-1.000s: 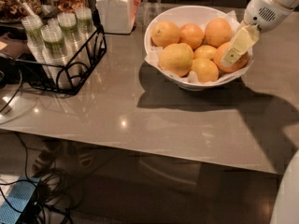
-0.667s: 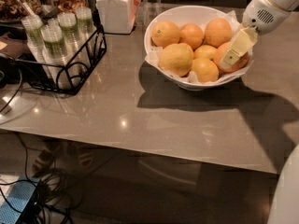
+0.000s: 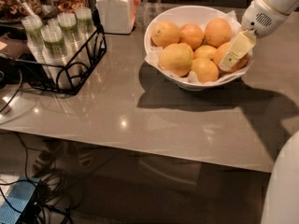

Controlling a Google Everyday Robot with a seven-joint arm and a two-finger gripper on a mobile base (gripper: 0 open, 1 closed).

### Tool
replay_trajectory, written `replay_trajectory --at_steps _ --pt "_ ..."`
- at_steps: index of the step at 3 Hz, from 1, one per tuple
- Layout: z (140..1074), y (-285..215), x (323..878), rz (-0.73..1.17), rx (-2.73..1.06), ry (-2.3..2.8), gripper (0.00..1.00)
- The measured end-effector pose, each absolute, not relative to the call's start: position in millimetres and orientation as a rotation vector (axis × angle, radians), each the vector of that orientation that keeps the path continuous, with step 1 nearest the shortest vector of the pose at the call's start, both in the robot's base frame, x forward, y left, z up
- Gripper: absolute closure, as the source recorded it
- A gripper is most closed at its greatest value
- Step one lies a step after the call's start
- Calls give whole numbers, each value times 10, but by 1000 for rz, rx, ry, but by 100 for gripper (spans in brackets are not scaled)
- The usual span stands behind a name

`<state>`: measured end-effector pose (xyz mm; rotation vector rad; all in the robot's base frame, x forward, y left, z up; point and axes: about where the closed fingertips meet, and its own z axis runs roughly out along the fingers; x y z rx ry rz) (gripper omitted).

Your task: Pick orange from white bowl

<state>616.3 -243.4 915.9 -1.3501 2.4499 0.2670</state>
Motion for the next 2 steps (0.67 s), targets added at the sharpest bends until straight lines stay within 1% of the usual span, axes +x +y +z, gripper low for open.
replay_trajectory --at_steps 2 --pt "9090 -2378 6187 320 -1361 2443 28"
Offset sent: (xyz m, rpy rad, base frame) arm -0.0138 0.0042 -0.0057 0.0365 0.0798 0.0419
